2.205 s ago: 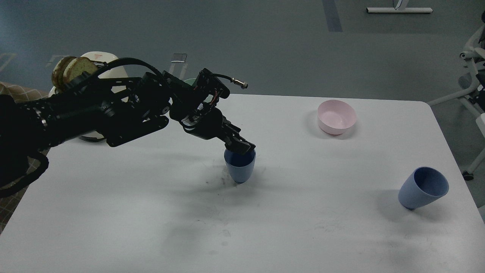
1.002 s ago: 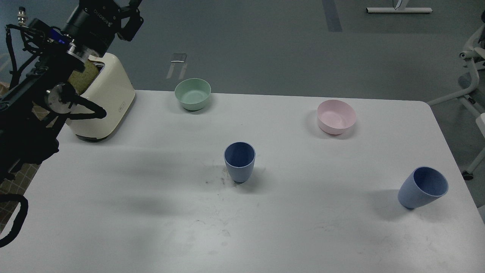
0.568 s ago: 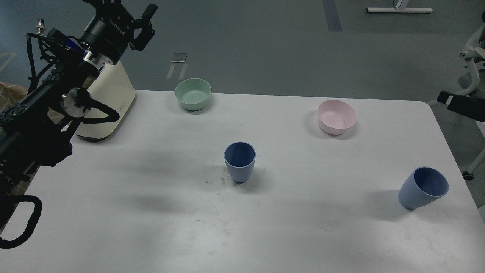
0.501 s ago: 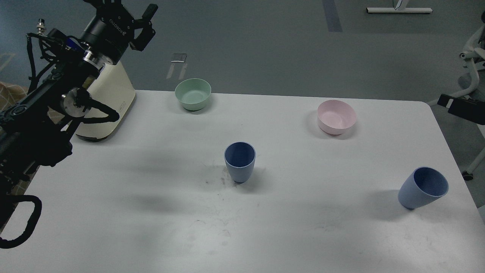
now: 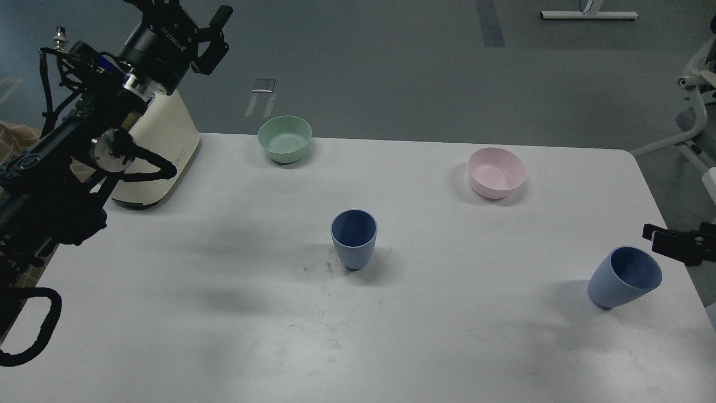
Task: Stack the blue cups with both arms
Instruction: 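Reach the right hand to the other blue cup and grasp it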
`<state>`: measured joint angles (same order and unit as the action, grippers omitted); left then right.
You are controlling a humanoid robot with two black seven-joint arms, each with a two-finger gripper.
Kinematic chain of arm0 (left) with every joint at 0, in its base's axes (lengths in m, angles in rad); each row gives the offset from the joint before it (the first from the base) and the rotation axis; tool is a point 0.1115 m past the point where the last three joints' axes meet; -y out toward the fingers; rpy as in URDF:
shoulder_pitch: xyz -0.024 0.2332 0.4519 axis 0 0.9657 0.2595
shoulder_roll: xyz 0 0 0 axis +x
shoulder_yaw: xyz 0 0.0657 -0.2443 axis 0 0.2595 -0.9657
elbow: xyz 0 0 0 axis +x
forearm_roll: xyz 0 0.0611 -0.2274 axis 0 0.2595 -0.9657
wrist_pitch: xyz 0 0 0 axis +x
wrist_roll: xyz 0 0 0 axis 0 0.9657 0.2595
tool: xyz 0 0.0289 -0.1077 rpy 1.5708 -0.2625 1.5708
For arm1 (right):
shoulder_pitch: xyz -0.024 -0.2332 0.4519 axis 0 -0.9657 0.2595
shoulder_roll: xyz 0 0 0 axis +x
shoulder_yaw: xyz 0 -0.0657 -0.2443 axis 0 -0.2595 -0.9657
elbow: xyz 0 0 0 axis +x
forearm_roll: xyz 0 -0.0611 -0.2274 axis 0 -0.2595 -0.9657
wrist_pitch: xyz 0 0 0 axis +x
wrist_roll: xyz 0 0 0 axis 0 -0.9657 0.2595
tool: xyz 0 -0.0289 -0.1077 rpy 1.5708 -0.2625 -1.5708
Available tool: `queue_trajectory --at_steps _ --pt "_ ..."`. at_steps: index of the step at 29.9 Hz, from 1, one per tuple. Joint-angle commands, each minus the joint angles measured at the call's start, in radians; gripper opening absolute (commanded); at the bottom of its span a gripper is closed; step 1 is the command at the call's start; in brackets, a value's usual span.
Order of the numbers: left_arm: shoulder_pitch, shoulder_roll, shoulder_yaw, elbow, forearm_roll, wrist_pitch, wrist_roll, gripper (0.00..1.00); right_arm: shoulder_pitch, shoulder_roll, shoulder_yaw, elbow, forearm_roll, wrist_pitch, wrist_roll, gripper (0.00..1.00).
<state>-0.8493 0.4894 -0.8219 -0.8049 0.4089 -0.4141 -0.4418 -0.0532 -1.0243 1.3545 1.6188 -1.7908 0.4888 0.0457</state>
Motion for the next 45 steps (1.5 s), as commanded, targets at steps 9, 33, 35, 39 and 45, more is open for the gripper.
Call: queue_trajectory --at_steps 9,33,35,39,45 --pt "0.001 -0.009 0.003 -0.01 -0.001 0.002 0.006 0.97 -0.01 0.105 -0.018 -0.002 -0.14 0.0 -0.05 0.97" --pt "0.003 -0.006 0.007 -0.013 0.002 -0.011 0.032 0.97 -0.004 0.139 -0.071 -0.023 -0.171 0.0 -0.096 0.39" --pt "0.003 -0.003 0.007 -0.011 0.002 -0.011 0.032 0.97 -0.005 0.139 -0.071 -0.023 -0.17 0.0 -0.096 0.34" --pt "0.001 0.001 0.007 -0.011 0.001 -0.011 0.032 0.97 -0.011 0.138 -0.074 -0.02 -0.168 0.0 -0.095 0.15" --pt "0.001 0.006 0.009 -0.011 0.011 -0.008 0.032 0.97 -0.022 0.141 -0.065 -0.022 -0.165 0.0 -0.092 0.0"
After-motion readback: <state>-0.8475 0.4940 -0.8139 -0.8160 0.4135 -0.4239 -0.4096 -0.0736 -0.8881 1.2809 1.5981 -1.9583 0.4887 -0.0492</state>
